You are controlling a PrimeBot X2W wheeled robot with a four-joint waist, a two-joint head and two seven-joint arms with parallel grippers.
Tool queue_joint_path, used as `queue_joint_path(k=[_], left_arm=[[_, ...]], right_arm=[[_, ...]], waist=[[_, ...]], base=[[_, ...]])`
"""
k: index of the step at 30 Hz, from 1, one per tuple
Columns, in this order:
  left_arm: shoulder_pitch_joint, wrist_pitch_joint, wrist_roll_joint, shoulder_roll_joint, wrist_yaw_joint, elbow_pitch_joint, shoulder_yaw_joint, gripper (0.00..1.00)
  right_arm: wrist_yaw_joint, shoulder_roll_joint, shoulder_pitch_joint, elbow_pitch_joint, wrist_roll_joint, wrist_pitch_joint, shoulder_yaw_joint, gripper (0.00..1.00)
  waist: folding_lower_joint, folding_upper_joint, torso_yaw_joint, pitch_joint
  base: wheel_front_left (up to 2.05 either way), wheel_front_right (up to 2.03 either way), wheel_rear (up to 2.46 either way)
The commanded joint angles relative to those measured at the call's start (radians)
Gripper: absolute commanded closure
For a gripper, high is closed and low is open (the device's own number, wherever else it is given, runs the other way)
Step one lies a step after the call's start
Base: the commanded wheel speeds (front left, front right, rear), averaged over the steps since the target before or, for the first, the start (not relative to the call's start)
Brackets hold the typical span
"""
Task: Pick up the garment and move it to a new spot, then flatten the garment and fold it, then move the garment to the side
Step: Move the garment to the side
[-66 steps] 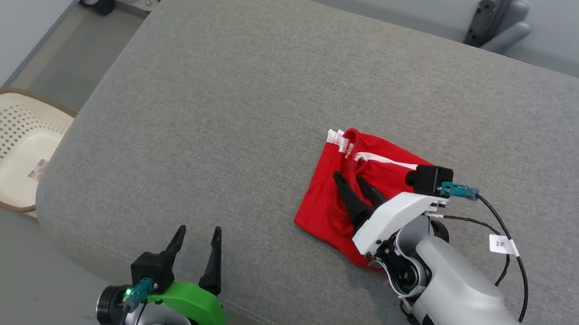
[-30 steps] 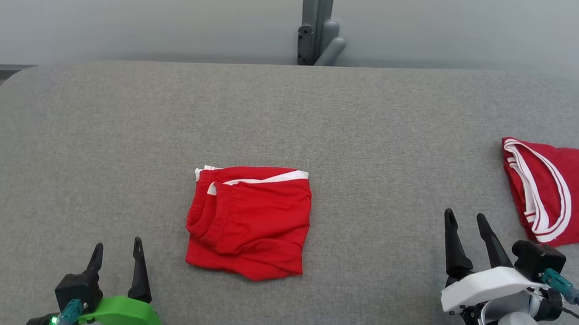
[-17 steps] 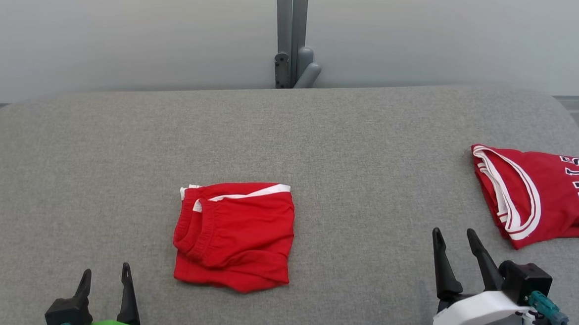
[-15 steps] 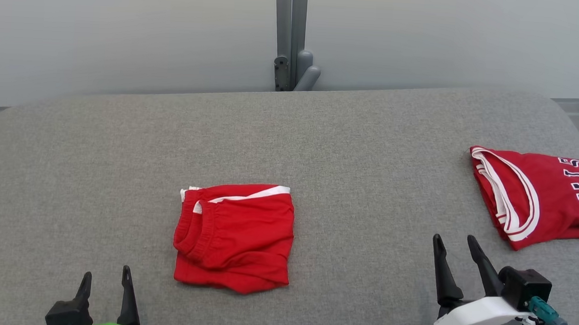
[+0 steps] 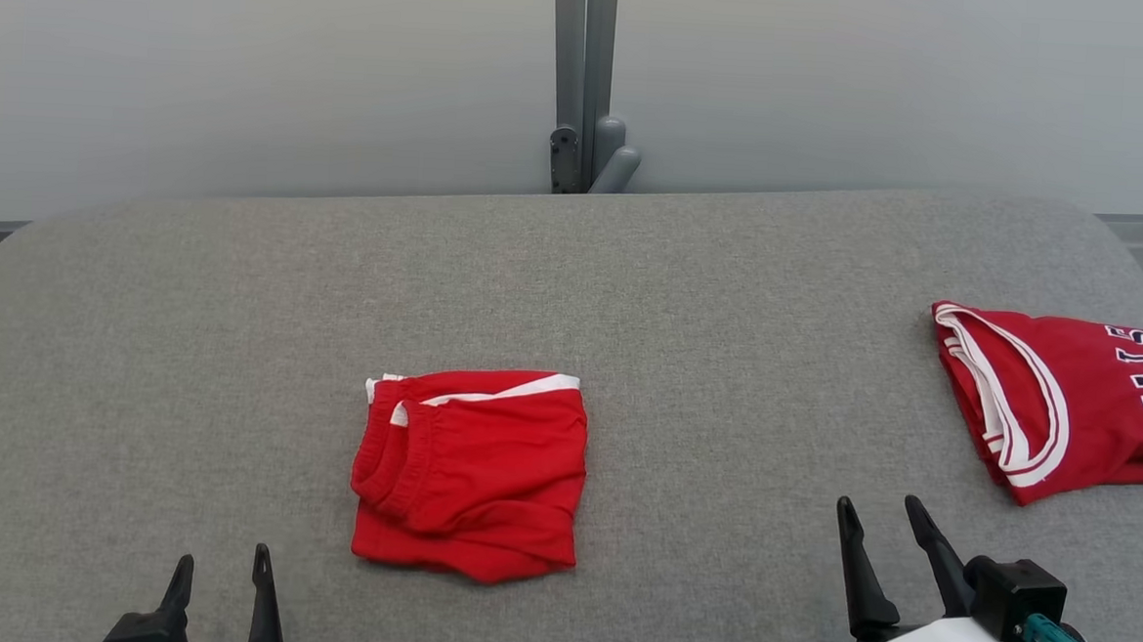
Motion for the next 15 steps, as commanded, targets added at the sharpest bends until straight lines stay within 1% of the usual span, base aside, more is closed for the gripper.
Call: queue_joint_path(k=[1,4,5,9,13,14,15], left_arm=[[0.017,-0.002,-0.005,0.004,-0.003,-0.003,-0.004,0.0],[0.009,-0.002,-0.004,0.004,-0.003,-0.005,-0.01,0.0],[0.003,-0.002,-0.006,0.004,-0.005,-0.006,-0.015,0.0],[-0.018,-0.002,-0.034,0.004,-0.009,-0.015,-0.043,0.0],[-0.042,-0.002,-0.06,0.004,-0.011,-0.021,-0.092,0.0],[-0.052,-0.002,-0.063,0.004,-0.012,-0.024,-0.117,0.0],[-0.063,-0.002,-0.067,0.004,-0.011,-0.027,-0.129,0.0]], right_arm=[[0.0,-0.003,0.005,-0.005,-0.004,-0.001,0.001,0.0],[0.0,-0.003,0.0,-0.007,-0.001,-0.001,0.003,0.0],[0.0,-0.003,-0.005,-0.009,-0.016,-0.001,0.012,0.0],[0.0,-0.003,-0.029,0.007,-0.007,-0.001,0.045,0.0],[0.0,-0.003,-0.075,0.039,0.019,-0.001,0.099,0.0],[0.0,-0.003,-0.105,0.071,0.038,-0.001,0.124,0.0],[0.0,-0.003,-0.126,0.089,0.049,-0.001,0.138,0.0]], waist=[[0.0,0.0001,0.003,0.007],[0.0,0.0001,0.008,0.017],[0.0,0.0001,0.013,0.024],[0.0,0.0001,0.047,0.058],[0.0,0.0001,0.11,0.101],[0.0,0.0001,0.152,0.128],[0.0,0.0001,0.173,0.147]], base=[[0.0,0.0,0.0],[0.0,0.0,0.0],[0.0,0.0,0.0],[0.0,0.0,0.0],[0.0,0.0,0.0],[0.0,0.0,0.0],[0.0,0.0,0.0]])
